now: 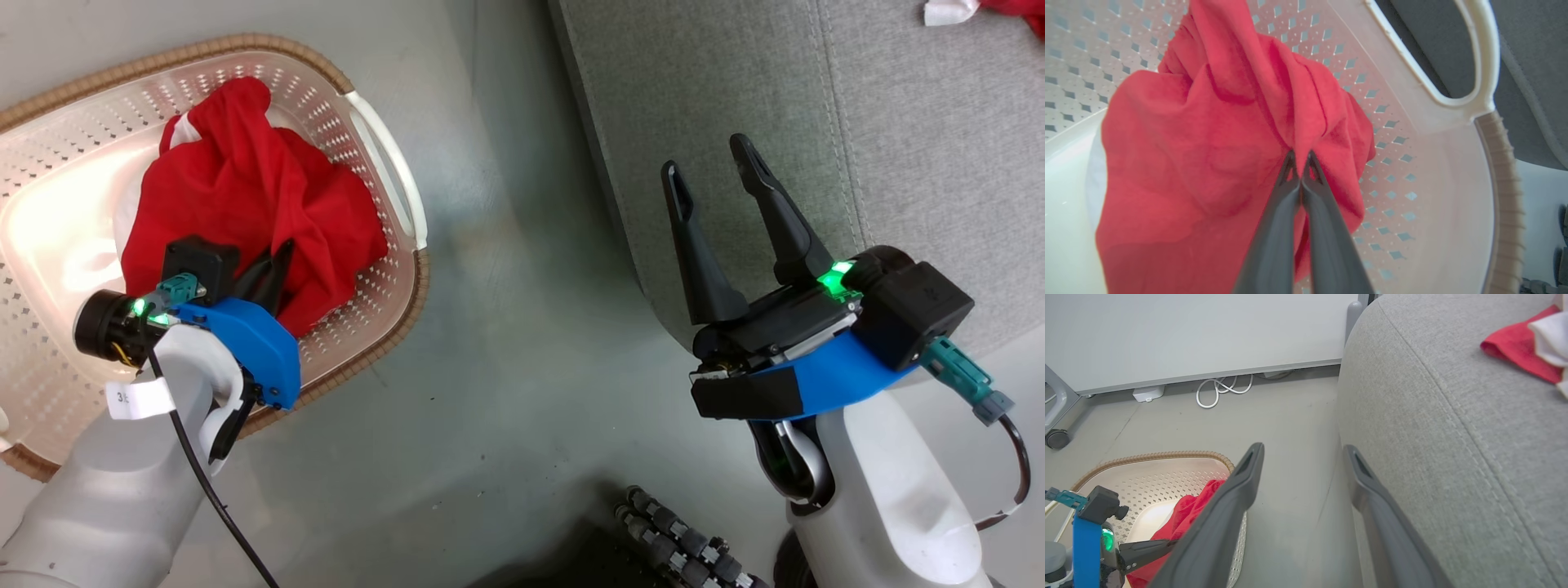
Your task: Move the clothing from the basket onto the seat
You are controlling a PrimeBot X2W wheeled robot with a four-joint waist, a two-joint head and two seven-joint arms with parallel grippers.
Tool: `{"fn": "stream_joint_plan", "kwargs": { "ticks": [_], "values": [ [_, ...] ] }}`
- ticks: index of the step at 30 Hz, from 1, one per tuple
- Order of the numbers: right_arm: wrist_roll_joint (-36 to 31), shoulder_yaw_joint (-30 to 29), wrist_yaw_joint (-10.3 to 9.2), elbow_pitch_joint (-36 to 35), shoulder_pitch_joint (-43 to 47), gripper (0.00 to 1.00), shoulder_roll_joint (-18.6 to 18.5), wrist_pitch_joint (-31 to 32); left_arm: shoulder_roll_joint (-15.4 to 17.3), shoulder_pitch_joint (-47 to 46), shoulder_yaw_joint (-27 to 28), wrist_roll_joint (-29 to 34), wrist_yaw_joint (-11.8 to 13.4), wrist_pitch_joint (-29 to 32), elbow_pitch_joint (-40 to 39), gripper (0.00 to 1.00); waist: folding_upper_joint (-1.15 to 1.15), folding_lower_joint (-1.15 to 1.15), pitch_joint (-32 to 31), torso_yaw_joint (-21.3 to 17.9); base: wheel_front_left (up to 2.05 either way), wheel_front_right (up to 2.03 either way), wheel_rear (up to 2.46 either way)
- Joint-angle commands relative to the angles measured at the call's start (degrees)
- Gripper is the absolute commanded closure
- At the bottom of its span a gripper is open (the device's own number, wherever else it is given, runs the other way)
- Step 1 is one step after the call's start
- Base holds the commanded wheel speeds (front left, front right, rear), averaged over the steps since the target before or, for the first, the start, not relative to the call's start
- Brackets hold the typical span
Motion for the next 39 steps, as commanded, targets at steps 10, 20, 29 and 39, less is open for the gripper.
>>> {"fn": "stream_joint_plan", "kwargs": {
  "ticks": [10,20,29,39],
  "values": [
    [1.0,2.1,0.01,1.4,-2.3,0.0,0.2,-0.2,0.5,2.2,0.1,-1.9,-0.1,-1.4,0.3,1.0,0.0,0.0,-5.8,-0.9,0.0,0.0,0.0],
    [-2.7,0.1,0.01,4.6,0.5,0.0,0.1,-0.2,-3.3,8.1,2.7,-0.9,-0.1,-1.7,-3.7,1.0,0.0,0.0,-18.4,4.3,0.0,0.0,0.0],
    [-5.6,-0.9,0.01,7.5,3.9,0.0,0.1,-0.2,-6.9,14.6,5.1,1.1,-0.1,-1.8,-7.1,1.0,0.0,0.0,-29.4,9.0,0.0,0.0,0.0],
    [-7.5,-1.6,0.01,9.2,10.6,0.0,-1.7,2.8,-11.3,20.4,7.3,2.6,-0.1,-1.8,-9.2,1.0,0.0,0.0,-43.5,14.7,0.0,0.0,0.0]
  ]
}}
